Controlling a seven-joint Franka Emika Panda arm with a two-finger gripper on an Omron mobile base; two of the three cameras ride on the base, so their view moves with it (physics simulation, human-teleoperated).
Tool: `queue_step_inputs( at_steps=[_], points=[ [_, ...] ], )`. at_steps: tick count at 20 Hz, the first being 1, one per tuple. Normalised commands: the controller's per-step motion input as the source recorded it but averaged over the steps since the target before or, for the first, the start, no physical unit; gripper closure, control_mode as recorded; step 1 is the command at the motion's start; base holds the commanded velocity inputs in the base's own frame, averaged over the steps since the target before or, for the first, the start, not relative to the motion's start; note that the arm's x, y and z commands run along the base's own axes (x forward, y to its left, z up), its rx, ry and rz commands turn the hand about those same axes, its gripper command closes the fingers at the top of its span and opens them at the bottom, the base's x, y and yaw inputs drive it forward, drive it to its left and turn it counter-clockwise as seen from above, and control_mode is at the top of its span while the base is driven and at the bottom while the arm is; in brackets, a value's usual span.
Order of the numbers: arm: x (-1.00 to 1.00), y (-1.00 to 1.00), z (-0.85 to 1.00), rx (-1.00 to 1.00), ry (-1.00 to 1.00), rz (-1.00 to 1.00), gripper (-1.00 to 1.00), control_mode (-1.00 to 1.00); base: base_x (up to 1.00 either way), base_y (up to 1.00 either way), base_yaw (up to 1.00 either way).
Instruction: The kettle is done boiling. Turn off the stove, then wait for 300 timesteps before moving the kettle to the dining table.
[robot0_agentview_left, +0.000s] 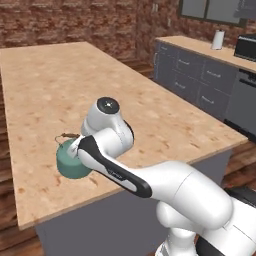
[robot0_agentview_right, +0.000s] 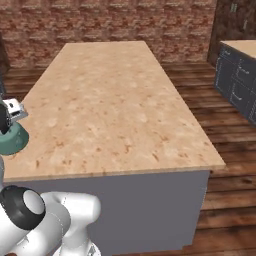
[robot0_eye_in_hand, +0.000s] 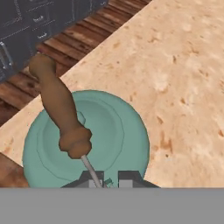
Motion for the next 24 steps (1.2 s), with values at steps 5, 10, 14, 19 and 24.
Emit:
queue_step_inputs(
  at_steps=[5,10,14,19,24],
  points=[
    [0.0,0.0,0.0,0.0,0.0,0.0,1.0,1.0,0.0,-0.65,-0.26],
    [0.0,0.0,0.0,0.0,0.0,0.0,1.0,1.0,0.0,-0.62,-0.22],
    [0.0,0.0,0.0,0.0,0.0,0.0,1.0,1.0,0.03,-0.7,-0.15],
    [0.0,0.0,0.0,0.0,0.0,0.0,1.0,1.0,0.12,-0.77,-0.1],
    [0.0,0.0,0.0,0.0,0.0,0.0,1.0,1.0,0.13,-0.79,-0.07]
  ],
)
